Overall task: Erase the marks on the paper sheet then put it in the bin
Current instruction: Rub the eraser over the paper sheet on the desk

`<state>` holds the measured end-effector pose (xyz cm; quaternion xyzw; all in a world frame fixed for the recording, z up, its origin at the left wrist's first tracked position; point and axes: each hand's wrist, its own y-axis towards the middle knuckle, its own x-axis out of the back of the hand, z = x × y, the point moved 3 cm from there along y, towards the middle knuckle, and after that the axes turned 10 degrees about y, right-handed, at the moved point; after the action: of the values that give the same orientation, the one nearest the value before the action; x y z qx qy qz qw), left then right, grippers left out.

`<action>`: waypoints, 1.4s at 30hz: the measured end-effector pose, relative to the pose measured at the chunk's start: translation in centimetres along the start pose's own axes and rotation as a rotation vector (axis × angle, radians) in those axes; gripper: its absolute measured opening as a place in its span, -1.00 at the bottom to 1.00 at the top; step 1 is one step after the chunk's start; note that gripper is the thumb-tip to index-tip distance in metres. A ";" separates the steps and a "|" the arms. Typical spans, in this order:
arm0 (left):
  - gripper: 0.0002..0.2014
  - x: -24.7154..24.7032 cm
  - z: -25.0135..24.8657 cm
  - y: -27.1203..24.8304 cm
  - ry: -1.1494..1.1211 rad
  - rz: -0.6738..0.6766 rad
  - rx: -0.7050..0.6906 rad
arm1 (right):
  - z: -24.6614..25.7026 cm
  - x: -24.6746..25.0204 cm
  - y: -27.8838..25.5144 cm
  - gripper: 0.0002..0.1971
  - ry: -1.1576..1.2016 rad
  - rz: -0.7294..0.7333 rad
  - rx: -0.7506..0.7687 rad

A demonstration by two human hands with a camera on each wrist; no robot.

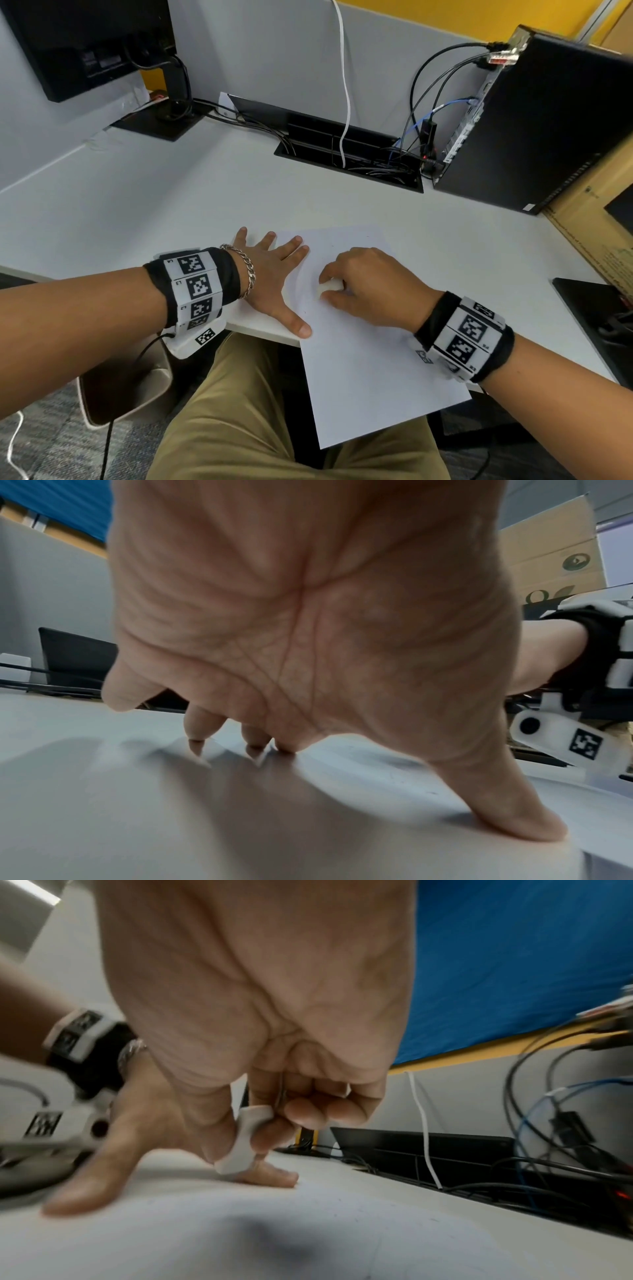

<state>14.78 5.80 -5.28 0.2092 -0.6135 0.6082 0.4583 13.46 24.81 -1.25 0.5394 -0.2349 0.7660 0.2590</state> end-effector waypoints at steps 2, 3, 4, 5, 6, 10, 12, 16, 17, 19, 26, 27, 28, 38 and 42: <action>0.54 0.1 -0.1 -0.2 0.009 -0.002 0.004 | -0.4 0.6 -1.2 -0.69 0.033 -0.062 -0.044; 0.53 0.1 0.0 -0.4 0.014 -0.002 0.010 | -0.6 0.6 -1.8 -0.70 0.039 -0.066 -0.063; 0.53 0.2 0.0 -0.5 0.024 0.000 0.019 | -0.7 0.4 -2.5 -0.71 0.040 -0.055 -0.079; 0.52 0.3 -0.1 -0.7 0.037 0.002 0.029 | -0.9 0.1 -3.1 -0.71 0.039 -0.036 -0.091; 0.51 0.3 -0.1 -0.9 0.054 0.001 0.040 | -1.0 -0.3 -3.7 -0.71 0.038 -0.016 -0.098; 0.43 0.6 -0.6 -2.0 0.106 0.006 0.081 | -2.3 -1.0 -4.8 -0.69 0.027 -0.012 -0.138; 0.40 0.6 -0.8 -2.7 0.146 0.027 0.077 | -3.1 -0.7 -4.8 -0.70 0.006 -0.036 -0.156; 0.33 1.8 -1.3 -3.8 0.208 0.019 0.044 | -4.6 -0.4 -4.3 -0.70 0.025 -0.049 -0.191; 0.31 2.2 -1.4 -3.8 0.205 -0.013 0.036 | -4.8 -0.3 -4.2 -0.70 0.026 -0.045 -0.196; 0.27 3.0 -1.6 -3.1 0.162 -0.086 0.000 | -5.1 -0.2 -4.0 -0.69 0.022 -0.030 -0.199; 0.18 4.4 -0.8 1.0 0.106 -0.019 -0.275 | -3.5 -0.1 -3.3 -0.67 0.083 -0.012 -0.145; 0.18 4.5 -0.6 1.6 0.122 -0.009 -0.283 | -3.2 -0.2 -3.1 -0.67 0.096 -0.005 -0.138; 0.19 4.7 -0.5 2.0 0.139 0.002 -0.281 | -3.1 -0.4 -2.9 -0.67 0.102 -0.001 -0.135; 0.16 4.9 -0.6 3.1 0.179 0.070 -0.261 | -2.7 -0.7 -1.6 -0.66 0.049 -0.036 -0.167; 0.16 4.5 -0.5 3.5 0.193 0.056 -0.258 | -1.1 -1.7 -2.4 -0.68 0.050 0.027 -0.054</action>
<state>9.83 8.23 -3.63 0.0722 -0.6451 0.5541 0.5211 14.72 27.12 -3.05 0.5098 -0.2564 0.7759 0.2691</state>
